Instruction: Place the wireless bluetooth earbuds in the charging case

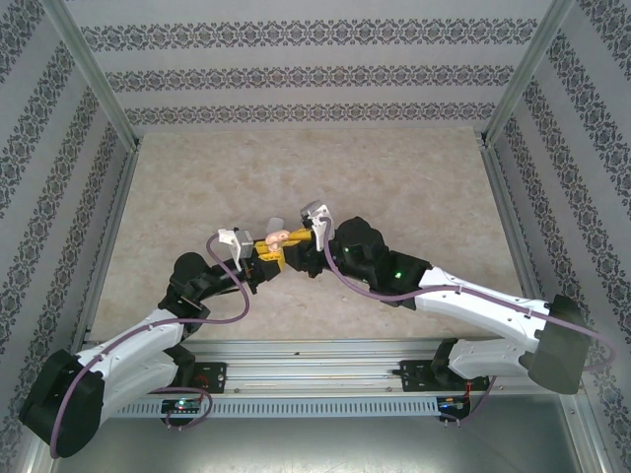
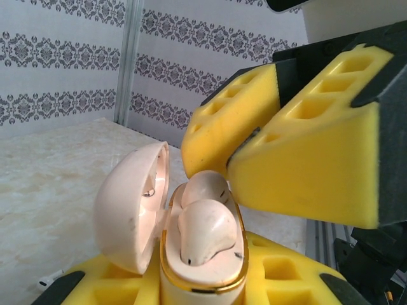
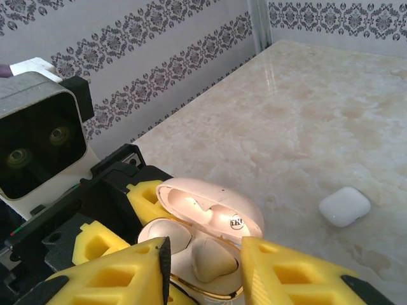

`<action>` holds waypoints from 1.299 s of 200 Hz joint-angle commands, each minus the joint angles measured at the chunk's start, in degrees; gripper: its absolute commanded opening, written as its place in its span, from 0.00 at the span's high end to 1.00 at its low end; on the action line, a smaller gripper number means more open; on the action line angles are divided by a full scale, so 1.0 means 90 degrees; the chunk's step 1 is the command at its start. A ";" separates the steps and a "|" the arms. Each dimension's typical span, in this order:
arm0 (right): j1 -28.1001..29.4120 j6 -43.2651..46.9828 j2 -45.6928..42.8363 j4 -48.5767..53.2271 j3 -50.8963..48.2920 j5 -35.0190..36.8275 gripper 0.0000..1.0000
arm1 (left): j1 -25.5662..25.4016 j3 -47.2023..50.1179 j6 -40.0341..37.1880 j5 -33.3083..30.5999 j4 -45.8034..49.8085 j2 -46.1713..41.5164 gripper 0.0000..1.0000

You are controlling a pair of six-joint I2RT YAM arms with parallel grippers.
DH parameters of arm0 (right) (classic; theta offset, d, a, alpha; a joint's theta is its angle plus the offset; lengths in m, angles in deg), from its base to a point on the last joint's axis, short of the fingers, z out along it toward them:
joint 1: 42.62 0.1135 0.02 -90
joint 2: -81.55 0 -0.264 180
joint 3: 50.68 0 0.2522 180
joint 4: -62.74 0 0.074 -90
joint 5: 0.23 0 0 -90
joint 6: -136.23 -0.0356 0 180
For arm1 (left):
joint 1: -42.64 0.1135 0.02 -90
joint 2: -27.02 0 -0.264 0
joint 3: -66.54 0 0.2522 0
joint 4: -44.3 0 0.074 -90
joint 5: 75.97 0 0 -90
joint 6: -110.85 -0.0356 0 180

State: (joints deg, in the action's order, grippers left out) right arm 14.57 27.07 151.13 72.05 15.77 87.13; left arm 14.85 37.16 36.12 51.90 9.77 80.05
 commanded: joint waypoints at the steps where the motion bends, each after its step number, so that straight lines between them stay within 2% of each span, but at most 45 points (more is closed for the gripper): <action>1: 0.0069 -0.0140 -0.0014 0.0499 0.0232 -0.0081 0.60 | -0.0040 -0.0062 -0.0076 -0.0077 -0.0787 -0.0062 0.88; 30: 0.0020 -0.0293 -0.0055 0.0825 0.0568 -0.0024 0.52 | -0.0041 -0.0061 -0.0066 -0.0060 -0.0786 -0.0063 0.88; 100: -0.0502 -0.0874 -0.0443 0.1109 0.0895 -0.0586 0.49 | -0.0041 -0.0032 -0.0057 -0.0038 -0.0776 -0.0066 0.88; 129: -0.0835 -0.1136 -0.0467 0.1044 0.0836 -0.1083 0.48 | -0.0040 -0.0047 -0.0056 0.0025 -0.0766 -0.0060 0.88; 157: -0.1456 -0.1591 -0.0249 0.0877 0.0853 -0.1885 0.47 | -0.0040 -0.0143 0.0009 0.0246 -0.0712 0.0050 0.88; 187: -0.1898 -0.1764 0.0386 0.0766 0.1226 -0.2968 0.54 | -0.0037 -0.0280 0.0207 0.0542 -0.0804 0.0279 0.88; 215: -0.2021 -0.1917 0.1099 0.0662 0.1604 -0.4226 0.66 | -0.0040 -0.0417 0.0340 0.0734 -0.0768 0.0440 0.88; 235: -0.2034 -0.2274 0.1450 0.0250 0.1640 -0.5139 0.71 | -0.0037 -0.0498 0.0398 0.0752 -0.0705 0.0517 0.88; 260: -0.2015 -0.2573 0.1499 -0.0163 0.1461 -0.5630 0.76 | -0.0030 -0.0603 0.0521 0.0773 -0.0630 0.0634 0.88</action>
State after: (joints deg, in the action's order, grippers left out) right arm -3.62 7.51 164.86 76.03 28.88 47.18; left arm 14.85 34.25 38.70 57.21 6.47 85.15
